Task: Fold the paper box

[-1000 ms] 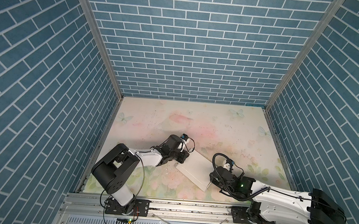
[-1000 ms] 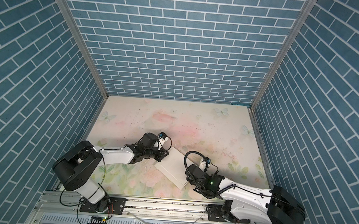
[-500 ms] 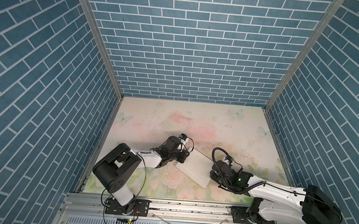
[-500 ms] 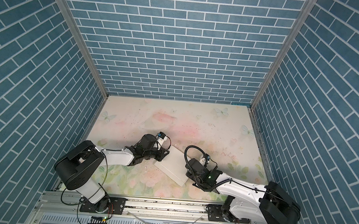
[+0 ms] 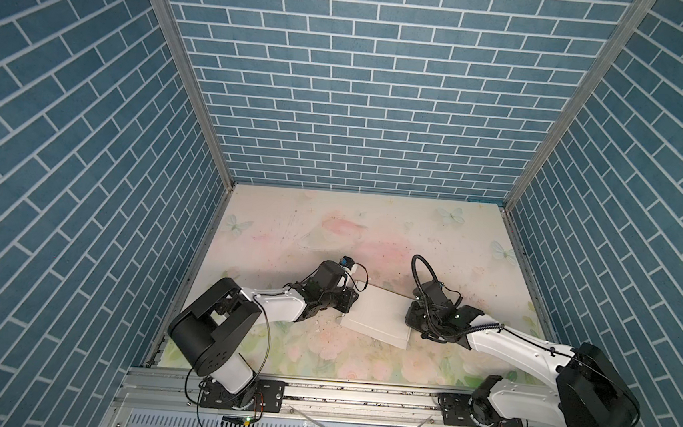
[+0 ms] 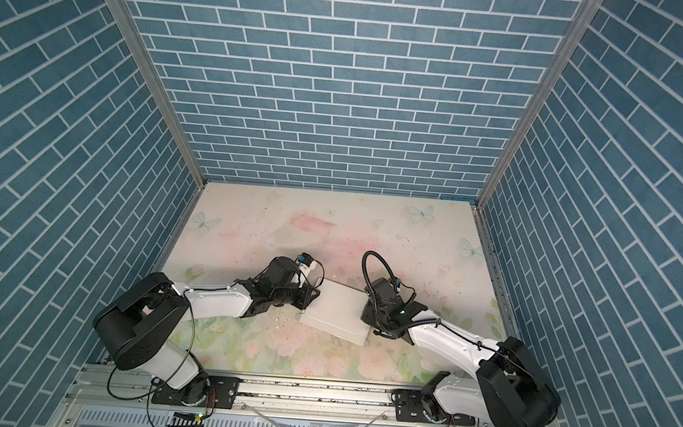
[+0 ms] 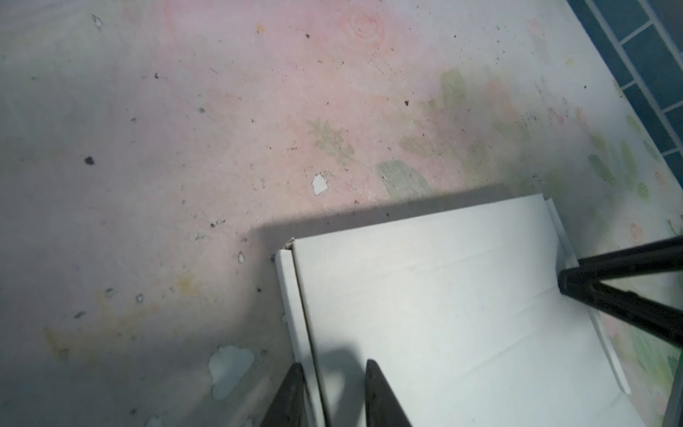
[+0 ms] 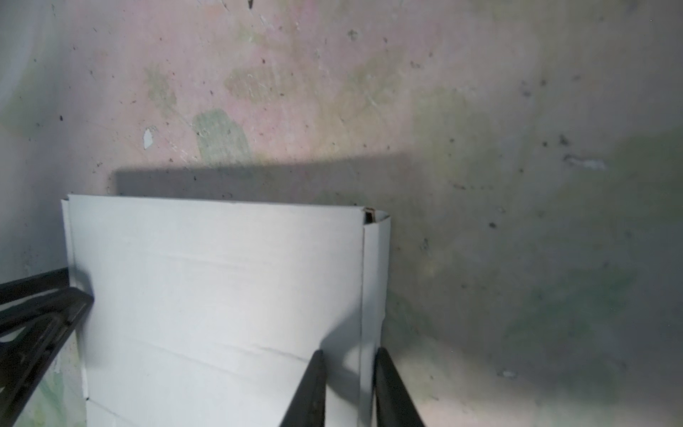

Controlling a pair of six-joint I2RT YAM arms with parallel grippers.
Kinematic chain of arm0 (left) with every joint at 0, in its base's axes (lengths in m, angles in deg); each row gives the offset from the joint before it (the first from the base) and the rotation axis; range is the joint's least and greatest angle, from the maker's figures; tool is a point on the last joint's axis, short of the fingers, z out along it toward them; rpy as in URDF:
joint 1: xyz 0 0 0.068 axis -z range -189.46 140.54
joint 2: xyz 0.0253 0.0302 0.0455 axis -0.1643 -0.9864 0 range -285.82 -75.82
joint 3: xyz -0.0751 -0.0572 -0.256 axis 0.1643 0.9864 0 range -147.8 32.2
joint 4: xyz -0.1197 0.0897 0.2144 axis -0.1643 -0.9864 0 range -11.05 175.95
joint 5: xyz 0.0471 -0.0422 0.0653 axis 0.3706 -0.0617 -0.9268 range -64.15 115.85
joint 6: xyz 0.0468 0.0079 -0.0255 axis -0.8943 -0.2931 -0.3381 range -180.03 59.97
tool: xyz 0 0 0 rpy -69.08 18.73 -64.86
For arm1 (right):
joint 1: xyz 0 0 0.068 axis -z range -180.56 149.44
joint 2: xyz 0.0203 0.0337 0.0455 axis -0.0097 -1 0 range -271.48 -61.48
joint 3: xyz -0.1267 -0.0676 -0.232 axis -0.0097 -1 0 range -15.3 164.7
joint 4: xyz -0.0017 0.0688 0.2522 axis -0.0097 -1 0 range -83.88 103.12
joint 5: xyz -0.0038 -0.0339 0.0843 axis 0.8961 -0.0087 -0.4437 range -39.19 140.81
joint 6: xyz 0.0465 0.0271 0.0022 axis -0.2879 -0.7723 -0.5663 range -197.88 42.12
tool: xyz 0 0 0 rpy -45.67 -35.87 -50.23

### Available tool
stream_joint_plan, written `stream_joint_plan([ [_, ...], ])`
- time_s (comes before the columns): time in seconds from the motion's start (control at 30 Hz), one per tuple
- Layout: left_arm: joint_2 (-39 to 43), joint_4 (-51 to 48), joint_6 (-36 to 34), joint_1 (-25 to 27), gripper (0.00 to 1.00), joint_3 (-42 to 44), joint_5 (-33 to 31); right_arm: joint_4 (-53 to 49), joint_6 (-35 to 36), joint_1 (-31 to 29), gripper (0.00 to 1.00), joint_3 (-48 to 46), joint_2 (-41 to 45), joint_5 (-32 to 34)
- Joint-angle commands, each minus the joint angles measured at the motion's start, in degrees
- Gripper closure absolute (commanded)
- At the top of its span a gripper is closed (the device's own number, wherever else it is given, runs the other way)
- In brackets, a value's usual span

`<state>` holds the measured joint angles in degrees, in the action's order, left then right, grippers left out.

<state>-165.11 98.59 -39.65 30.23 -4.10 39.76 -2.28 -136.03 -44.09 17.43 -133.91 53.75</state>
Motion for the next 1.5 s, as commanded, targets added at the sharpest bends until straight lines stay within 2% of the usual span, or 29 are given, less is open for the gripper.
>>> stream_joint_plan([
  [0.0, 3.07, -8.48, -0.30, -0.16, 0.69, -2.41, -1.25, -5.07, 9.42, 1.96, 0.72, 4.05, -2.83, -2.35],
  [0.2, 5.69, -15.10, -0.56, -2.89, 0.68, -5.46, -1.30, -10.17, 15.61, 3.86, 0.58, 8.88, -2.84, -2.09],
  [0.33, 5.09, -18.75, -0.71, -3.33, 0.69, -7.91, -0.40, -13.41, 17.33, 5.02, 0.55, 10.15, -0.11, -1.82],
  [0.5, 4.22, -22.41, -0.63, -3.38, 0.76, -9.33, -0.20, -16.65, 18.66, 6.33, 0.54, 10.17, 3.16, -1.54],
  [0.8, 2.78, -23.44, -0.23, -3.45, 0.76, -9.06, 1.94, -18.84, 19.04, 7.14, 0.55, 8.78, 7.59, -0.72],
  [1.23, -0.42, -21.65, -0.49, -3.46, 0.77, -7.95, 1.95, -17.46, 18.86, 7.49, 0.56, 7.70, 6.55, -1.62],
  [1.47, -0.79, -19.31, 0.00, -3.81, 0.80, -5.82, 1.51, -16.86, 18.13, 7.51, 0.52, 7.24, 7.98, -2.71],
])
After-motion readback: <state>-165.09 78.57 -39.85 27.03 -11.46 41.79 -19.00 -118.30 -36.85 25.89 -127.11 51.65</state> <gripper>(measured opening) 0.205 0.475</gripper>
